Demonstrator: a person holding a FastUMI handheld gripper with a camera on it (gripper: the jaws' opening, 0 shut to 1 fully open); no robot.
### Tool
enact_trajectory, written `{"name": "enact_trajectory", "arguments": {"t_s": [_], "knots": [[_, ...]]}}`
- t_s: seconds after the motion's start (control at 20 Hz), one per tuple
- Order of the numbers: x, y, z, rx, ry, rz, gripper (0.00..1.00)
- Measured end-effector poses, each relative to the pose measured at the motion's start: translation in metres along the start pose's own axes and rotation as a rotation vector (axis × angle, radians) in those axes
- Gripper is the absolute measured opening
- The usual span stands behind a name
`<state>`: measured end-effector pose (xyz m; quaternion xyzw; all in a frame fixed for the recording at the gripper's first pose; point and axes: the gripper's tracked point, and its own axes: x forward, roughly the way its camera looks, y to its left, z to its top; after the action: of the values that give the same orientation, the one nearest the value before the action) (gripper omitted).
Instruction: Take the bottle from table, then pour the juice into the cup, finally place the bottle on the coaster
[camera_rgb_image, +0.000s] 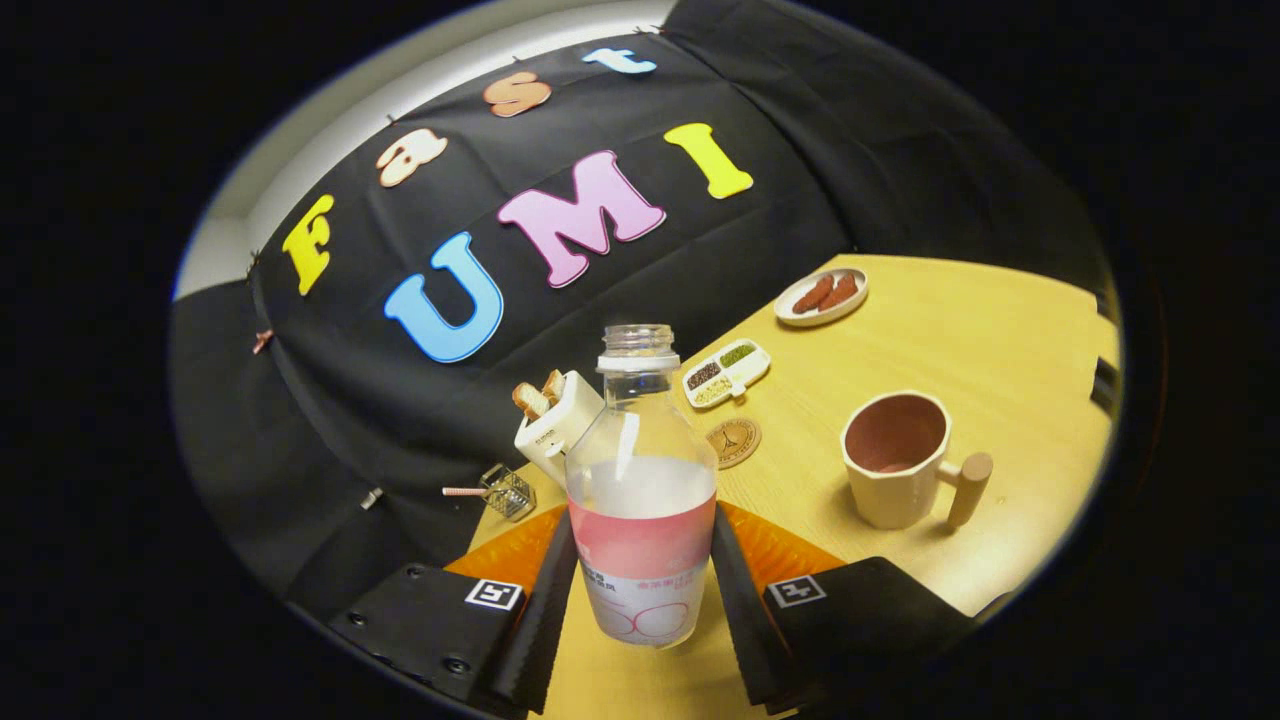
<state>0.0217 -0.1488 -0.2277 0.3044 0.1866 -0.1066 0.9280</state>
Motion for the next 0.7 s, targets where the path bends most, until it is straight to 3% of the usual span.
{"name": "enact_trajectory", "arguments": {"t_s": [0.4,0.7], "knots": [[0.019,-0.019,-0.011,0.401,0.062,0.012,0.74],[0.025,-0.031,-0.003,0.522,0.061,0.004,0.74]]}}
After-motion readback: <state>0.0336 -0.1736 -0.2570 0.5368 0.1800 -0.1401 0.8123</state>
